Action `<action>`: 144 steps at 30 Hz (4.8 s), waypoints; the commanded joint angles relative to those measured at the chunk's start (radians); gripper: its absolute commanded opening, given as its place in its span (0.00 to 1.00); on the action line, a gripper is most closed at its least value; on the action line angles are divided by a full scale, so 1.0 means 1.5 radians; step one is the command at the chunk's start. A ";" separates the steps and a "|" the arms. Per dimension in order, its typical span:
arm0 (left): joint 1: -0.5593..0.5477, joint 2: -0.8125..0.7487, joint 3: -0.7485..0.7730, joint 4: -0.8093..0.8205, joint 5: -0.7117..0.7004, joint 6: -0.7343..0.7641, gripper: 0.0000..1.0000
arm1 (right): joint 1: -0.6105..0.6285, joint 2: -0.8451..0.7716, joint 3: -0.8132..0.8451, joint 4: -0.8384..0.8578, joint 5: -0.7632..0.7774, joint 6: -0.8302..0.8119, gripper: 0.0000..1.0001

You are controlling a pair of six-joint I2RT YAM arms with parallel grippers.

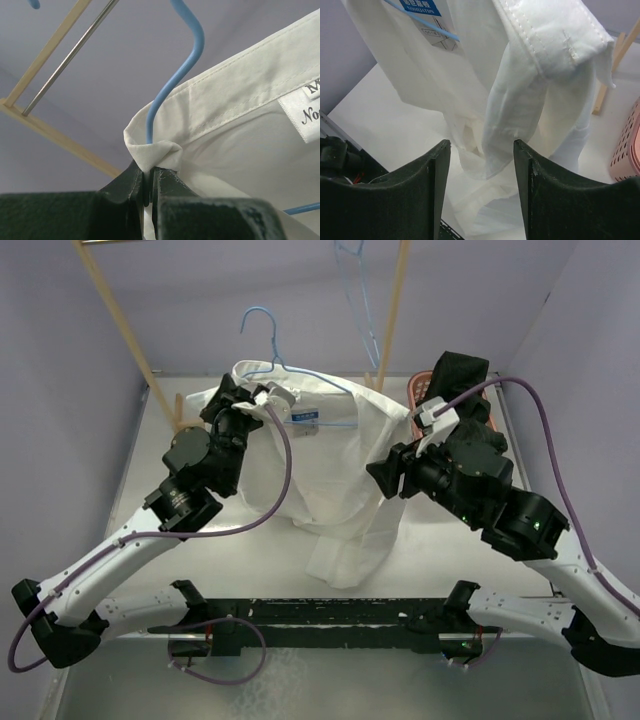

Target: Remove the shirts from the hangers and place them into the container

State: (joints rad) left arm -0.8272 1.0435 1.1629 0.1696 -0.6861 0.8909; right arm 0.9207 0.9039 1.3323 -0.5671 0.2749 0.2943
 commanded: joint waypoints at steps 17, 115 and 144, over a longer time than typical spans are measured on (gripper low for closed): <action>-0.010 -0.028 0.003 0.027 0.011 -0.048 0.00 | -0.001 0.015 -0.060 0.128 0.167 -0.024 0.10; -0.009 -0.146 -0.251 0.079 0.245 -0.222 0.20 | -0.001 0.202 0.241 -0.119 -0.296 0.047 0.00; -0.010 -0.242 -0.155 -0.340 0.209 -0.501 0.48 | -0.001 0.244 0.594 -0.303 -0.059 -0.033 0.00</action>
State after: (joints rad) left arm -0.8429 0.6945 0.9298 -0.2874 -0.3328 0.2085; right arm 0.9199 1.1019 2.1067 -1.1496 0.1059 0.3347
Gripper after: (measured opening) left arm 0.477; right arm 0.019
